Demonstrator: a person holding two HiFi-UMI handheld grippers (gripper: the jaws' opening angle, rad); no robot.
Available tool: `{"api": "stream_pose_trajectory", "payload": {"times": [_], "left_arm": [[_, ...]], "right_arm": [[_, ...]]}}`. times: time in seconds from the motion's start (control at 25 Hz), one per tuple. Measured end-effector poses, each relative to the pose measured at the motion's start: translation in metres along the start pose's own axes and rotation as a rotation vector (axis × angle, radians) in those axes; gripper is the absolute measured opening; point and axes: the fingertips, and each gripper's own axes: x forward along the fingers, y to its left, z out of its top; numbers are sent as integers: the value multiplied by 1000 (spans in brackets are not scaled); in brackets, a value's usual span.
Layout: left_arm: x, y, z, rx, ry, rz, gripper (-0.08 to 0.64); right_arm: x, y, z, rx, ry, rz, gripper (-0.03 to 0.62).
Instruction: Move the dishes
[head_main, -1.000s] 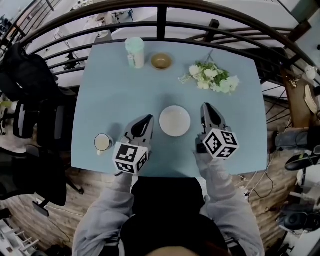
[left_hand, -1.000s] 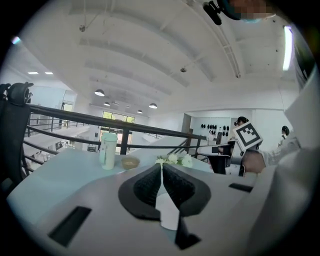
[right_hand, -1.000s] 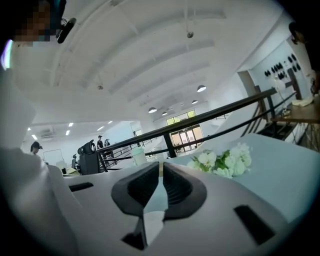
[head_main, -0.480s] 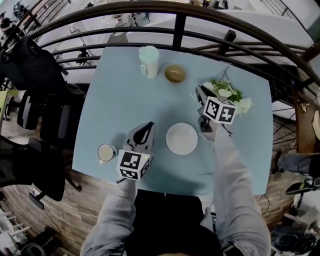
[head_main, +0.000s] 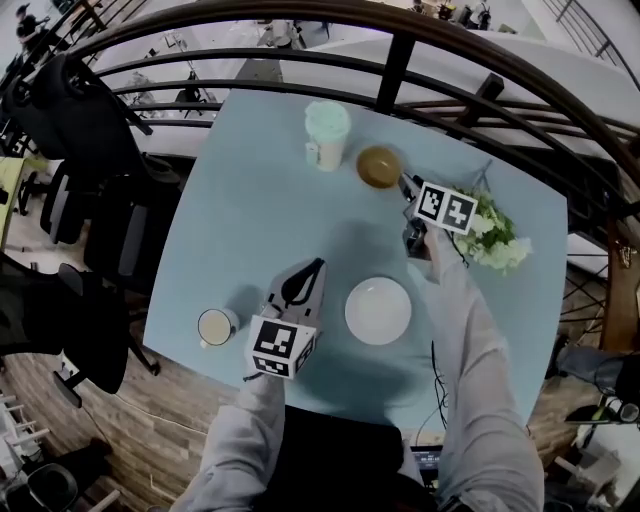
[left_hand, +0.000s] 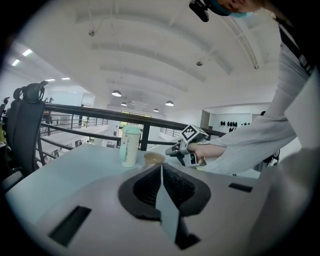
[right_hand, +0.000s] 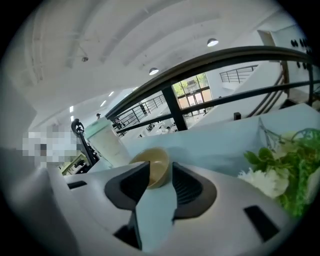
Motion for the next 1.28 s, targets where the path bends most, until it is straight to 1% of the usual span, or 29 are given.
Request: {"api": "stream_pose_trajectory", "payload": {"times": [0.12,0.2,0.28,0.36,0.44,0.6,0.64,0.72,0.92,1.08,1.28], "left_arm": [[1,9,-12,-17,28,27,25],[0,12,-18,-12,48,43,25],[-2,12,-22,-10,60,44,25],[-4,11,-26,-16,75,40,25],[-4,10,-26,-14,69,38,25],[0,7,-21,-1,45,29,25],[0,5,-21,-1,46,27,25],[-1,1,-21,-1,47,24,25],[-5,-6,-24,15,58,6,25],[-9,-17,-25,2,59,-17,25],[-15,-33,-30,16,60,-53,25]], "right_arm": [[26,-9,-4,24,20,-9,155],[41,-14,-6,45,31,-20,155],[51,-16,-8,62,37,-25,155],[58,-15,-10,56,48,-34,153],[62,-14,-13,62,55,-41,146],[64,-14,-14,149,49,-48,71],[63,-15,-15,155,51,-55,34],[60,-17,-17,155,56,-55,25],[37,-22,-11,203,26,-41,25],[3,-18,-8,191,18,-25,25],[-47,-6,-16,152,22,-3,25]]}}
